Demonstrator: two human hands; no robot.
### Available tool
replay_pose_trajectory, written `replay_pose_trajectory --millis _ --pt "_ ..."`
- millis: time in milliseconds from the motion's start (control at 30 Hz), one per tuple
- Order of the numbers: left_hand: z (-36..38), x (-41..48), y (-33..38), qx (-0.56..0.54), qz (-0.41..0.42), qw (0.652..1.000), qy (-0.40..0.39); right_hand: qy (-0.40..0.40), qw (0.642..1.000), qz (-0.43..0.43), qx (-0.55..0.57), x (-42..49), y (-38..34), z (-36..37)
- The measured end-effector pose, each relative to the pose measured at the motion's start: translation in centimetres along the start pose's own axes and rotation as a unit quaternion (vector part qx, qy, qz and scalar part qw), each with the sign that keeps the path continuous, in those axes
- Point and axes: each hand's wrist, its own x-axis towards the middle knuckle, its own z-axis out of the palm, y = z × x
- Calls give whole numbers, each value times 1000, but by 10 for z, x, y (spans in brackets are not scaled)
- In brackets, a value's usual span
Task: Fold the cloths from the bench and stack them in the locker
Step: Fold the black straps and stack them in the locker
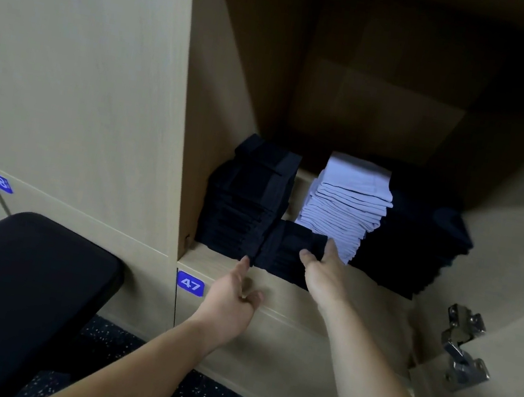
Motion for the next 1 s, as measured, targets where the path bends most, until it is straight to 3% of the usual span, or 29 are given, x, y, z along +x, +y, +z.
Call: replay_pose_trajectory --millis 200,333,567,733,1000 --pt "-22 -29 6 37 33 998 41 63 994 -38 -86 -21 -9 -6" --pt "-50 -64 14 126 65 987 76 90 982 -88 -141 -61 -29 -5" --pt "-115 -150 11 244 62 955 157 -8 964 -177 -197 -158 -76 34" --pt "-175 -237 -16 332 47 911 240 -77 912 -284 -285 -237 -112 86" --pt "-260 -402 -131 337 -75 874 342 -173 830 -434 -306 -375 -137 205"
